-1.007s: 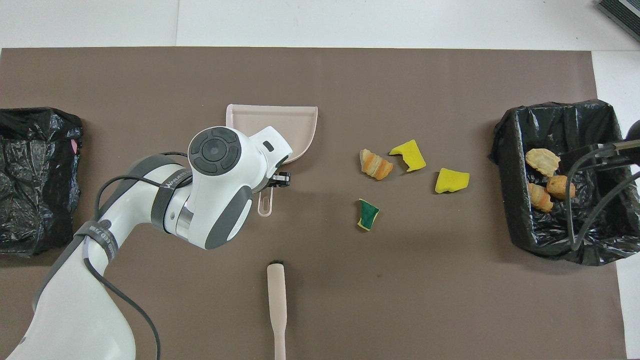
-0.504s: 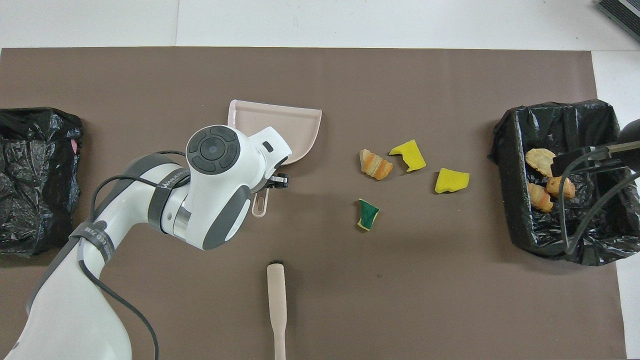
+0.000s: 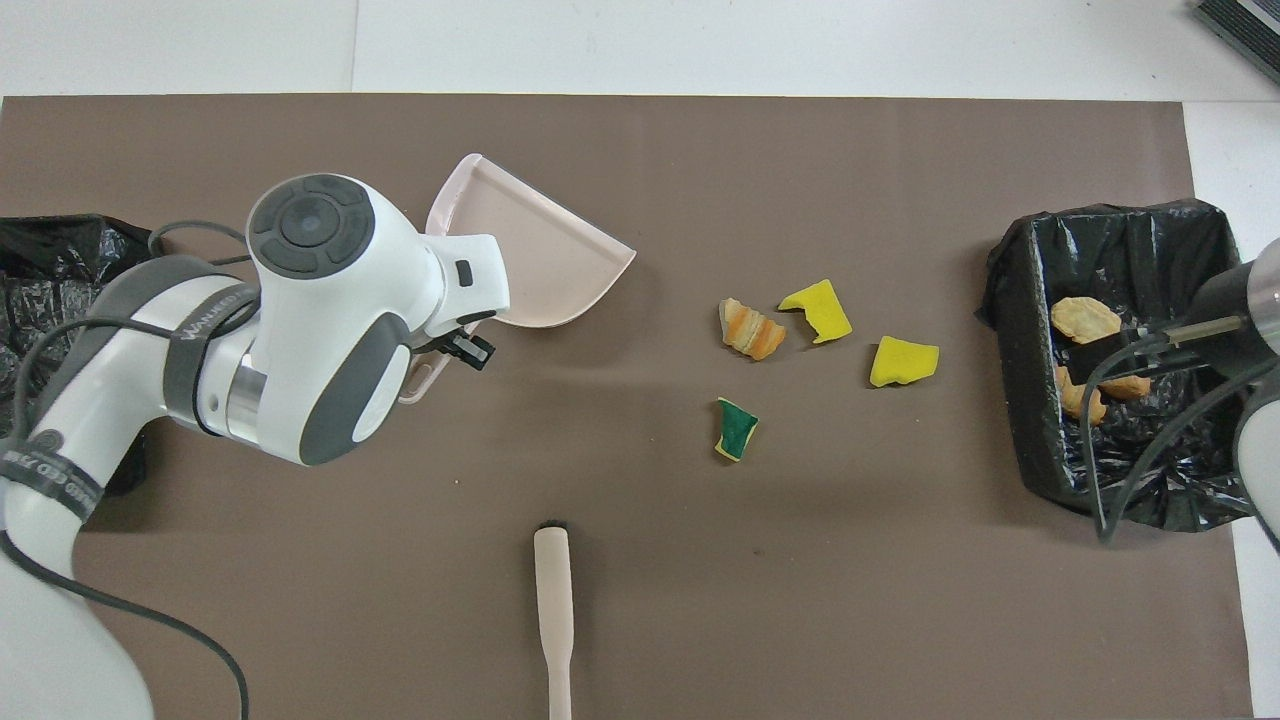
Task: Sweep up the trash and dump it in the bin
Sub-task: 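Lift the dustpan with the left gripper while the right gripper reaches the sponges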
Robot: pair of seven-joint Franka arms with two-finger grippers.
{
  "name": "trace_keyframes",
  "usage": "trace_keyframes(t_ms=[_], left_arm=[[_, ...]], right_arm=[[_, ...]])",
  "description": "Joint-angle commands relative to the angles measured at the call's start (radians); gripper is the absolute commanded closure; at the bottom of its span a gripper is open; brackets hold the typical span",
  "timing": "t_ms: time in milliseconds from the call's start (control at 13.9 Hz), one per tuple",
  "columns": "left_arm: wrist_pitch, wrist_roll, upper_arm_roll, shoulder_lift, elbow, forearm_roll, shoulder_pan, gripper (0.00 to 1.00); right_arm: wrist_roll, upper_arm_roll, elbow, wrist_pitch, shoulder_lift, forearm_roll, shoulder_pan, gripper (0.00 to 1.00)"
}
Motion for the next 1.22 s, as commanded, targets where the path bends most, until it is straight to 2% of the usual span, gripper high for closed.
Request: trace_keyframes(t_ms=[0,144,288,504,647,935,1151], left_arm=[[-0.088,0.207,-0.007,-0.012,0.075,0.058,0.039,1.00],[-0.099,0.395,-0.007,-0.042,0.077,0.089,0.059,1.00],[-0.118,0.534,-0.007,-0.045,0.081,0.173,0.058,1.00],[-0.148,0.627,-0.007,-0.034,0.130,0.200,0.063,1.00],[-0.145,0.680,-0.007,-0.035,0.124,0.197,0.078,1.00],[-0.147,0.845,-0.007,-0.045,0.081,0.189,0.144,1.00],[-0.128,0.927,-0.007,0.007,0.098,0.200,0.162,1.00]], right_arm=[[-0.003,-0.002,-0.063,-0.003,-0.049,0.039,0.017,0.00],[-0.003,-0.002,-0.076,-0.006,-0.053,0.067,0.019,0.00],[0.004,-0.002,-0.115,-0.008,-0.071,0.102,0.040,0.00],[0.087,-0.001,-0.184,0.001,-0.099,0.108,0.115,0.00],[0.141,-0.002,-0.203,0.013,-0.102,0.108,0.170,0.00],[0.314,-0.001,-0.315,0.124,-0.131,0.110,0.316,0.00],[0.452,0.002,-0.384,0.219,-0.133,0.139,0.422,0.00]])
